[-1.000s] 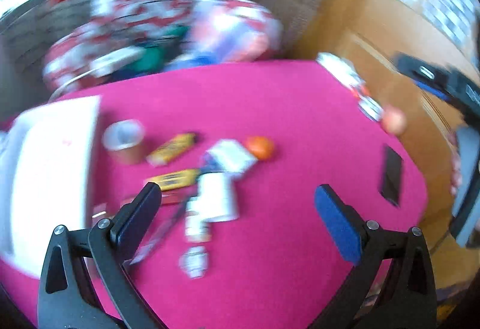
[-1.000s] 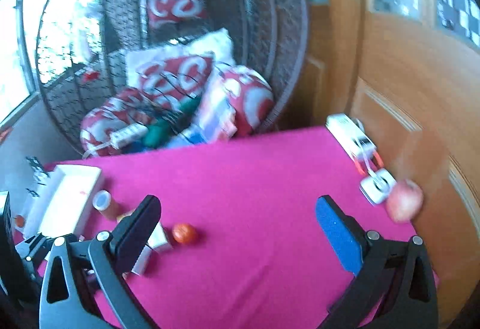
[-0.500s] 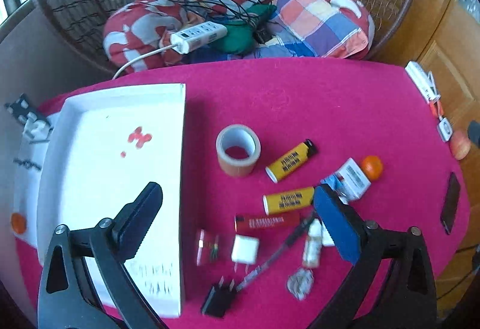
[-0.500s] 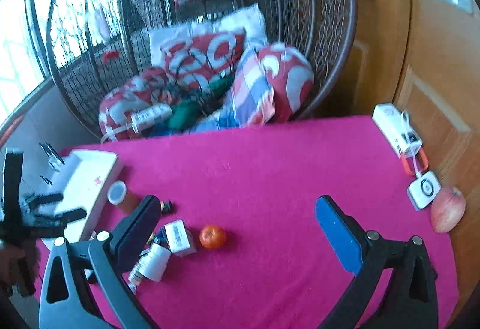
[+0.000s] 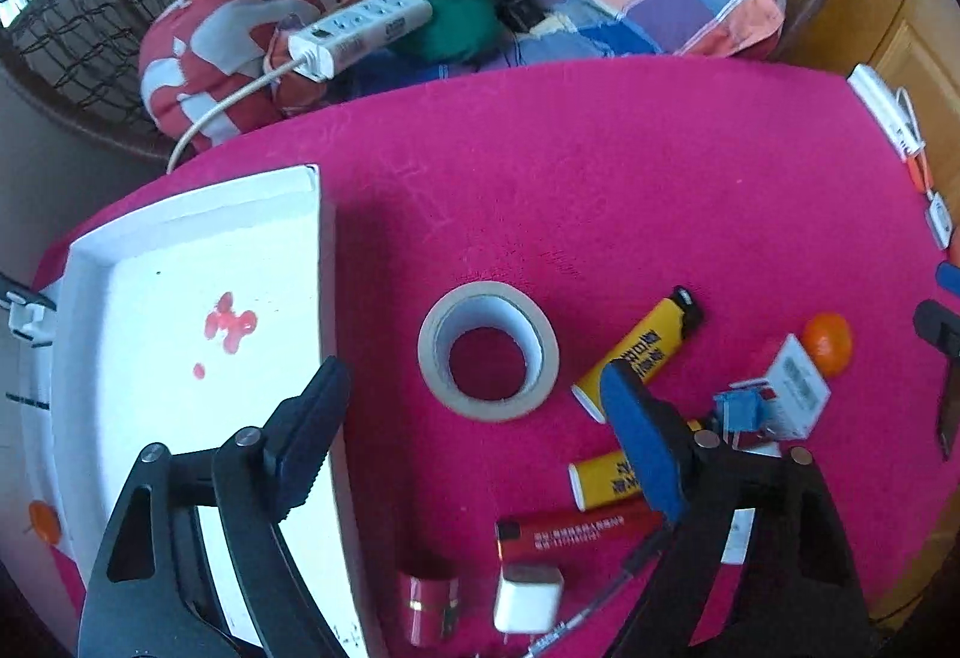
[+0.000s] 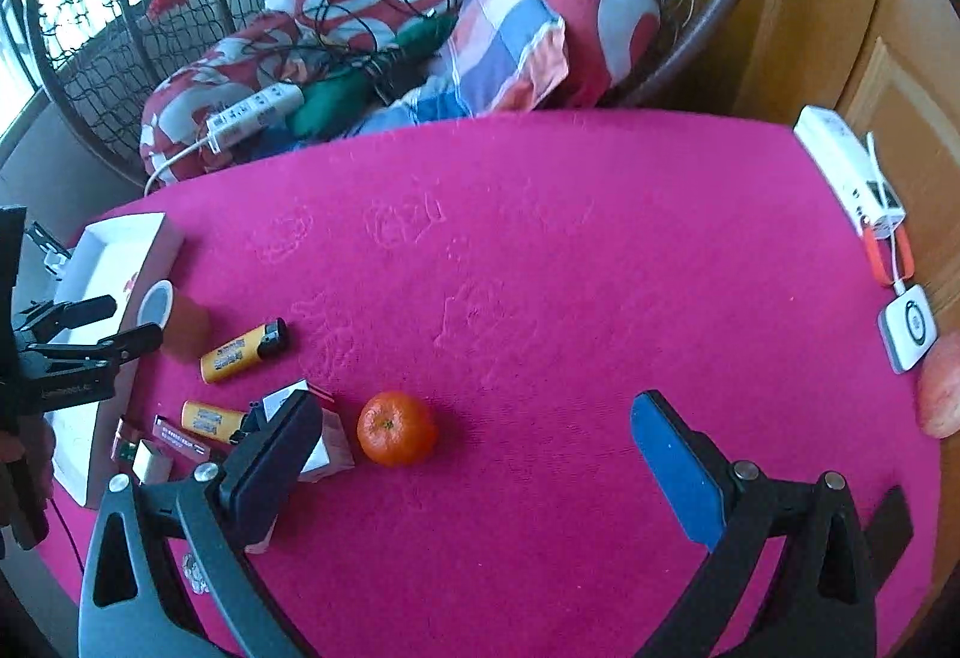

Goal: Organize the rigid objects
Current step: 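Grasp the tape roll with the left tool while the right tool grasps the orange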

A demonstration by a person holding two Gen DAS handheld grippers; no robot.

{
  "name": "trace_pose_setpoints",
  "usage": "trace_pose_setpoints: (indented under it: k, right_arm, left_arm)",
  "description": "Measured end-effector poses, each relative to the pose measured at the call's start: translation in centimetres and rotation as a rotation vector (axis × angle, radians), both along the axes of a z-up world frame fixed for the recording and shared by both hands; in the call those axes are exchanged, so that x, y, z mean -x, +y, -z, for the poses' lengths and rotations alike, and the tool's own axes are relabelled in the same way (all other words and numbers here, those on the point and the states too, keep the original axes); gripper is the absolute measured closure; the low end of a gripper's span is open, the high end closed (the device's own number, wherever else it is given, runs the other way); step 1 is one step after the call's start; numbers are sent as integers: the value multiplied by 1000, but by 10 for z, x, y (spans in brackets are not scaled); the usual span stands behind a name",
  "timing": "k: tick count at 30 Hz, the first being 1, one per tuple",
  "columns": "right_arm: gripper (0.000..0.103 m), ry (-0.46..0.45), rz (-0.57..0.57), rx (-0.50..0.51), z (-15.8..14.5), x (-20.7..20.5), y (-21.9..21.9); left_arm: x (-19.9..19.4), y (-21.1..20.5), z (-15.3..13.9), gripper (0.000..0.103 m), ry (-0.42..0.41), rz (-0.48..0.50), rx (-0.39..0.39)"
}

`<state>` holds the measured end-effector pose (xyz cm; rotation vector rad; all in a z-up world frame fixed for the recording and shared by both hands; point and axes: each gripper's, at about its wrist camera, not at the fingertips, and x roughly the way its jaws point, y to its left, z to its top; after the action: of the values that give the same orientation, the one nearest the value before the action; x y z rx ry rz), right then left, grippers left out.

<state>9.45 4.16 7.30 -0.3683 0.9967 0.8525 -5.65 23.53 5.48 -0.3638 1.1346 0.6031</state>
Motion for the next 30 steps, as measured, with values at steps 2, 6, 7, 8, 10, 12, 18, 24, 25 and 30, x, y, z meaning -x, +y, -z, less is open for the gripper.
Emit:
trace_pose_setpoints:
  k: [2, 6, 7, 8, 10, 12, 18, 24, 25, 30]
  right_arm:
    - [0, 14, 5, 7, 5, 0, 3]
    - [0, 15, -12, 37, 10, 2, 11]
    - [0, 15, -21, 45, 13, 3, 14]
    - [0, 19, -31, 53, 15, 4, 17]
    - [6, 20, -41, 70, 20, 6, 22]
    - [10, 29, -46, 89, 26, 5, 26]
    - [22, 78, -72, 122, 41, 7, 37]
    - [50, 118, -93, 172, 59, 11, 45]
    - [56, 120, -95, 170, 59, 11, 46]
    - [62, 103, -96, 159, 51, 13, 42]
  left_arm:
    - [-5, 3, 7, 18, 10, -2, 9]
    - [-14, 5, 17, 24, 24, 11, 23]
    - [-16, 5, 19, 37, 29, 19, 24]
    - [-17, 4, 22, 41, 41, 23, 29]
    - [-16, 5, 26, 51, 54, 20, 33]
    - [-13, 6, 27, 52, 44, 14, 35]
    - [-12, 5, 27, 52, 39, 7, 44]
    - [-14, 2, 26, 52, 43, 0, 37]
    - [-14, 2, 26, 52, 38, 0, 40]
    - [-10, -3, 15, 52, -8, -3, 35]
